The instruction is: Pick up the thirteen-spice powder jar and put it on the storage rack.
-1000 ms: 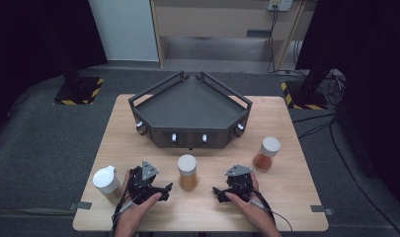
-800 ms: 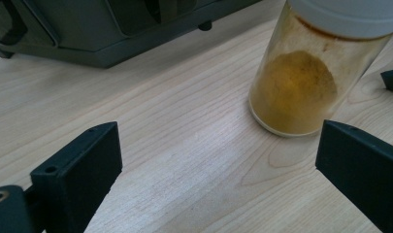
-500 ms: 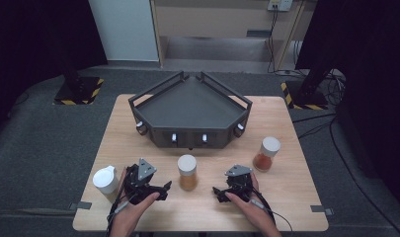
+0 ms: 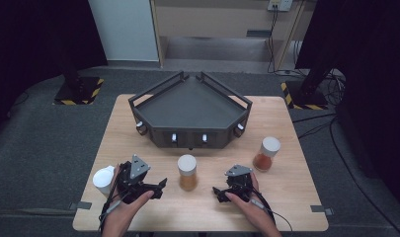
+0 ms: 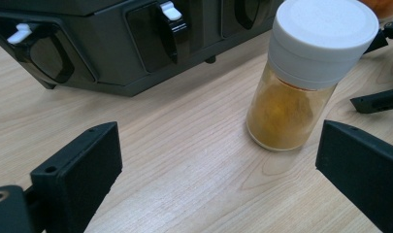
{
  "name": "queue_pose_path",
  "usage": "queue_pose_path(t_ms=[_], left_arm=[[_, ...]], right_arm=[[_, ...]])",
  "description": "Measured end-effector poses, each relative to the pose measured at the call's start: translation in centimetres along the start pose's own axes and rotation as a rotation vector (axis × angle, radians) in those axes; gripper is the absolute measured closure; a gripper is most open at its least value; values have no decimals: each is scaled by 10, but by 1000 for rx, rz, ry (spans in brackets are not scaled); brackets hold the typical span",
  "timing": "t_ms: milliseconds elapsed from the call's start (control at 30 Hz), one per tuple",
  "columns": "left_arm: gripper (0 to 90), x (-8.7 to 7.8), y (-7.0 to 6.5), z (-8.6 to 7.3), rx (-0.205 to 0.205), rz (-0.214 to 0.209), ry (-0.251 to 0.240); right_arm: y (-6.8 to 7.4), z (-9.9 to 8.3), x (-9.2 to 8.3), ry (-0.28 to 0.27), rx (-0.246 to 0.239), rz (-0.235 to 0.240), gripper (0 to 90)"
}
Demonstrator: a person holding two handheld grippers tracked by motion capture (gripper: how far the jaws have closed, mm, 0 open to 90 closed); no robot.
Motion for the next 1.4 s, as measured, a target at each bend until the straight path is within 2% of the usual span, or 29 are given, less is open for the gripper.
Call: queue_pose_path(t_ms=[700, 1033, 1400], left_arm=[[13, -28, 13, 3, -17, 32, -56], [12, -41, 21, 0, -25, 52, -78], [12, -56, 34, -8, -44, 95, -93]], right_arm=[[0, 0, 0, 0, 0, 0, 7], [0, 0, 0, 0, 0, 0, 8], [0, 0, 0, 0, 0, 0, 7]])
Point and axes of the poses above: each handheld gripper's, and its own axes: x roughly forward along the jaws, z roughly out of its top, y roughly to its left, the point moved 4 cm from there along x, roughly forward along the jaws, and after that the axes turned 8 degrees about -y, right-handed, at the moved point
